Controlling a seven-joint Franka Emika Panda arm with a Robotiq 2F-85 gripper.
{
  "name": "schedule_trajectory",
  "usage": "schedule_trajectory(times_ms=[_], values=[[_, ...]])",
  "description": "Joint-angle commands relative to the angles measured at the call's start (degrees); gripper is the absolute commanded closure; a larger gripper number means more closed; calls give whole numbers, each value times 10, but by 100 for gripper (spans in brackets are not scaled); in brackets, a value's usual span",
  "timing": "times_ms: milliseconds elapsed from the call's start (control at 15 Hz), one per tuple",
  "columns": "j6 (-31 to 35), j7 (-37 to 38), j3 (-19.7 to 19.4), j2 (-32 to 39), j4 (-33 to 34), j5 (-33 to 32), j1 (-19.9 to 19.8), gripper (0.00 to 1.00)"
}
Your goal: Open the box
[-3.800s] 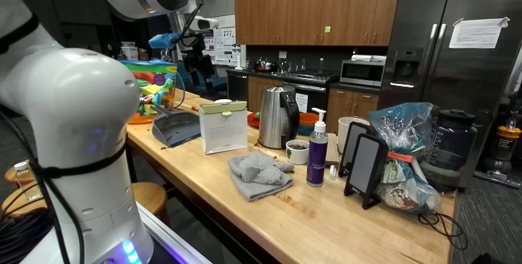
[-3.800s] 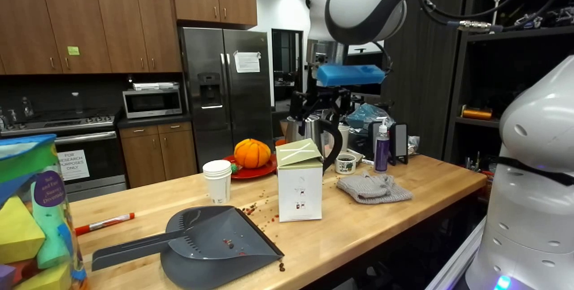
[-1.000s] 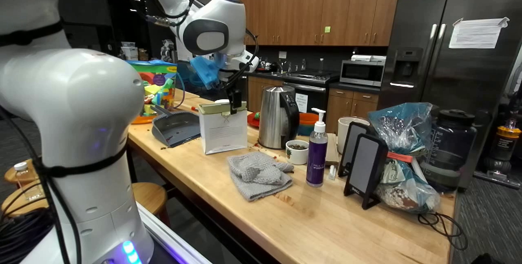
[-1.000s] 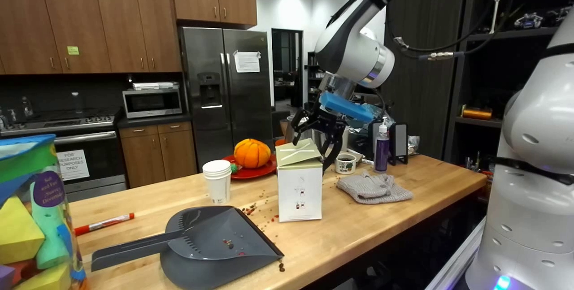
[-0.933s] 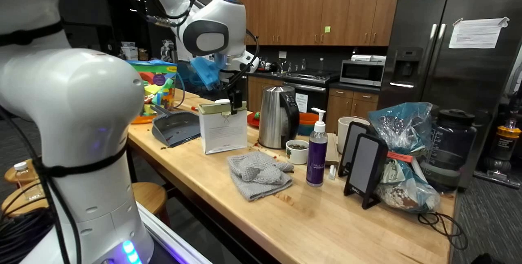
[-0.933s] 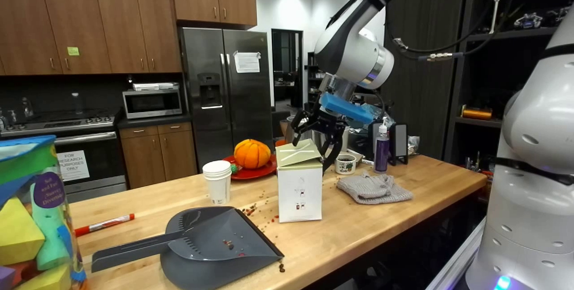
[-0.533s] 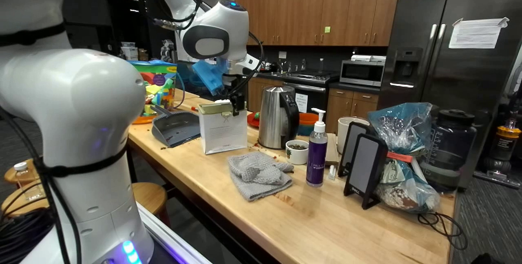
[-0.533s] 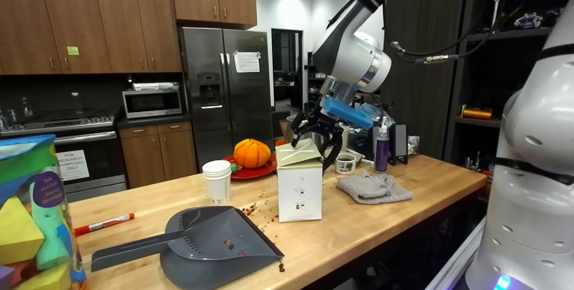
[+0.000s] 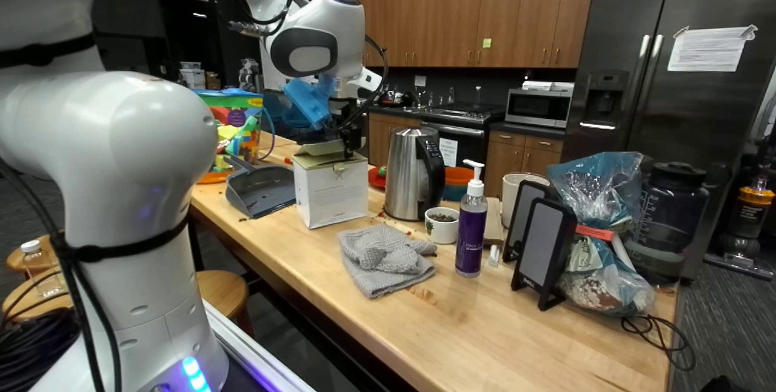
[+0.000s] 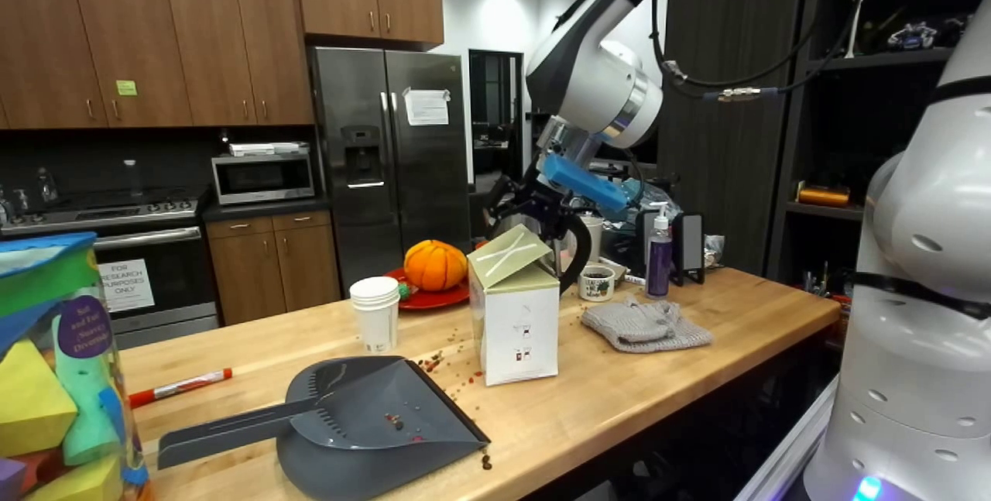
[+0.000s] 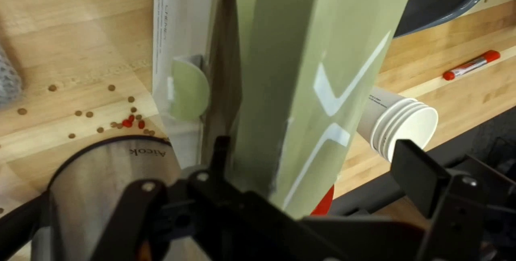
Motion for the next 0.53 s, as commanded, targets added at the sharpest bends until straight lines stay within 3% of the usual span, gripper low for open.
schedule_trajectory(times_ms=[0, 467], values=[[1, -21, 4, 0, 8, 19, 1, 0], [6, -27, 9, -10, 0, 11, -1, 0]])
